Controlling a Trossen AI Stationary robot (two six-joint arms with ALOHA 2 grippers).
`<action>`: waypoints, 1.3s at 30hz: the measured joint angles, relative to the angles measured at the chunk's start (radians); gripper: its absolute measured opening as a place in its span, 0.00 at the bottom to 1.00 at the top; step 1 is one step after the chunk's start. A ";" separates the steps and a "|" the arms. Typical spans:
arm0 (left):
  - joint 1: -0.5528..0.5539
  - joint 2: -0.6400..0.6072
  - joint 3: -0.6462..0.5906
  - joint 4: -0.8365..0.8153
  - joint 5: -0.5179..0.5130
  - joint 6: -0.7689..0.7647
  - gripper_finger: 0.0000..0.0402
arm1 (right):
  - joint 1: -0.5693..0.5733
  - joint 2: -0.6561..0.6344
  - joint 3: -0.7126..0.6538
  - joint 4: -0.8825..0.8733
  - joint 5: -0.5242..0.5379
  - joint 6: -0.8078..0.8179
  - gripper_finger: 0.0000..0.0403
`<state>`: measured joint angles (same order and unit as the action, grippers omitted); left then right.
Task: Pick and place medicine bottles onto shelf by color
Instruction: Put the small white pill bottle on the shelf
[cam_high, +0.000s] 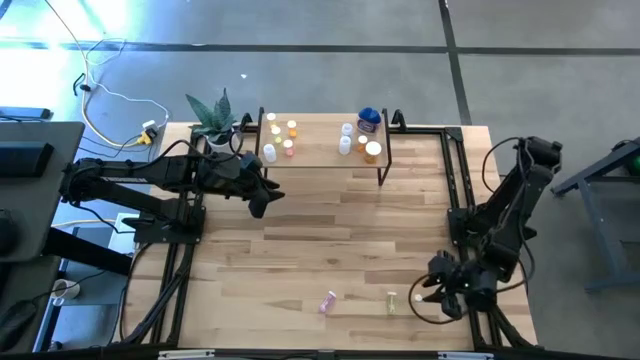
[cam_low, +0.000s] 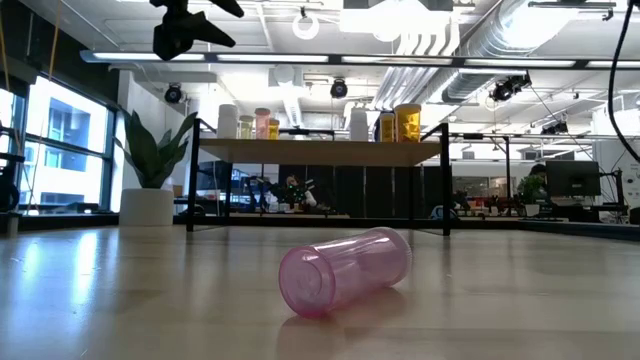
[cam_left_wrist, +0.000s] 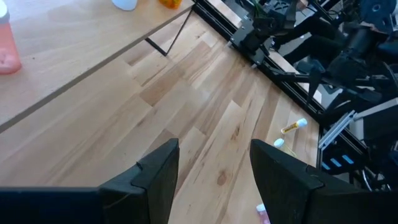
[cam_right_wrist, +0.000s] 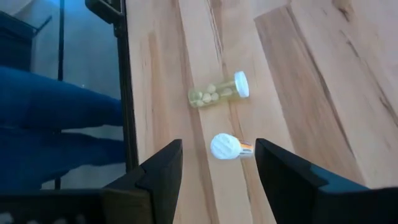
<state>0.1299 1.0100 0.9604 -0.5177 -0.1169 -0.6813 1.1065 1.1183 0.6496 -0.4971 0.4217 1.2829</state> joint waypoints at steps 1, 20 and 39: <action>0.000 0.000 0.000 0.000 0.000 0.000 0.47 | 0.008 0.000 -0.006 0.005 0.017 0.000 0.48; 0.000 0.000 0.000 0.000 0.000 0.002 0.47 | 0.064 0.255 -0.012 0.124 0.097 0.055 0.48; 0.000 0.000 0.000 0.000 -0.003 0.003 0.47 | 0.068 0.462 -0.009 0.219 0.150 0.145 0.48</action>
<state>0.1303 1.0100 0.9607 -0.5179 -0.1200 -0.6788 1.1744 1.5804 0.6407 -0.2783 0.5715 1.4277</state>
